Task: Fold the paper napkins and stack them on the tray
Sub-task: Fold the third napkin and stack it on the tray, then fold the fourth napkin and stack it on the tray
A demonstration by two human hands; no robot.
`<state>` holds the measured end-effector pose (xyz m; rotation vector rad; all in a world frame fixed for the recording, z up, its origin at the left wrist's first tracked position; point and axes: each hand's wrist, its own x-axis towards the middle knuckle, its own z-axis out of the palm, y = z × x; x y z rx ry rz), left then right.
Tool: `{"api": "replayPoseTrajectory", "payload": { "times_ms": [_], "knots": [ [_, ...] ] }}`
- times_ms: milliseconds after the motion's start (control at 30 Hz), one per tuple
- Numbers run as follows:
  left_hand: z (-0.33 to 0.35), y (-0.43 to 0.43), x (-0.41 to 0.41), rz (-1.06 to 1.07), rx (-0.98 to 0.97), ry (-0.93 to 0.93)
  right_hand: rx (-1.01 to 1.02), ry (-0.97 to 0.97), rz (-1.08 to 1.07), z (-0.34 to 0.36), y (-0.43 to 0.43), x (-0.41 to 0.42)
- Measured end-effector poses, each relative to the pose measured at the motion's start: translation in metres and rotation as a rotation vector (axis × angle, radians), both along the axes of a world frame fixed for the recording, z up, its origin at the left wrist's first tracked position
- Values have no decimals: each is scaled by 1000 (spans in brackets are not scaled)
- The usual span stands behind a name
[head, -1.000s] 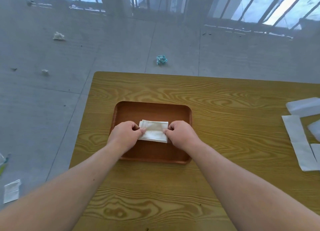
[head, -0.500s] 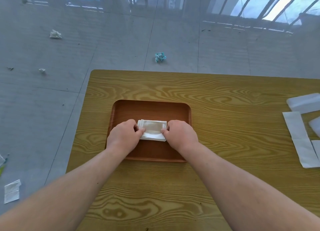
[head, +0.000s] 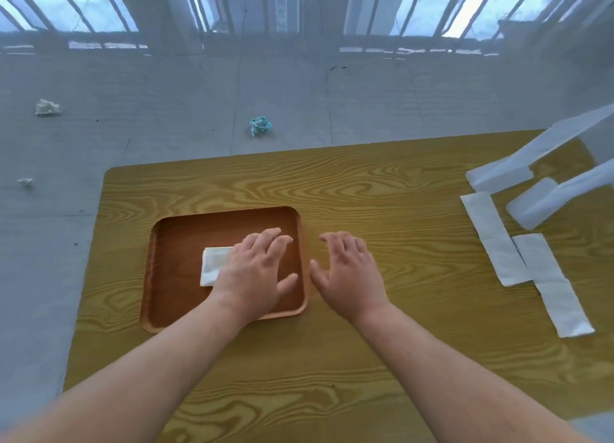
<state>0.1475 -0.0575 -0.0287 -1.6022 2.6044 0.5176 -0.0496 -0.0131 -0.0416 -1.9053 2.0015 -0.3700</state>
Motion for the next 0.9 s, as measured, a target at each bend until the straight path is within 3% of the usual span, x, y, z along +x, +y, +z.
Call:
{"api": "replayPoseTrajectory", "payload": {
  "times_ms": [167,367,500,700,900],
  "knots": [
    [-3,13,-81,-313,105,-118,161,103,-285,-8,42,-138],
    [-18,31,-150,-455,158,-193,375,170,-483,-18,70,-238],
    [-24,37,-177,-423,194,-164,428,141,-381,-26,90,-239],
    [-21,37,-185,-318,64,-122,246,62,-51,-29,131,-176],
    [-23,31,-171,-239,34,-264,144,31,31,-32,161,-145]
  ]
}}
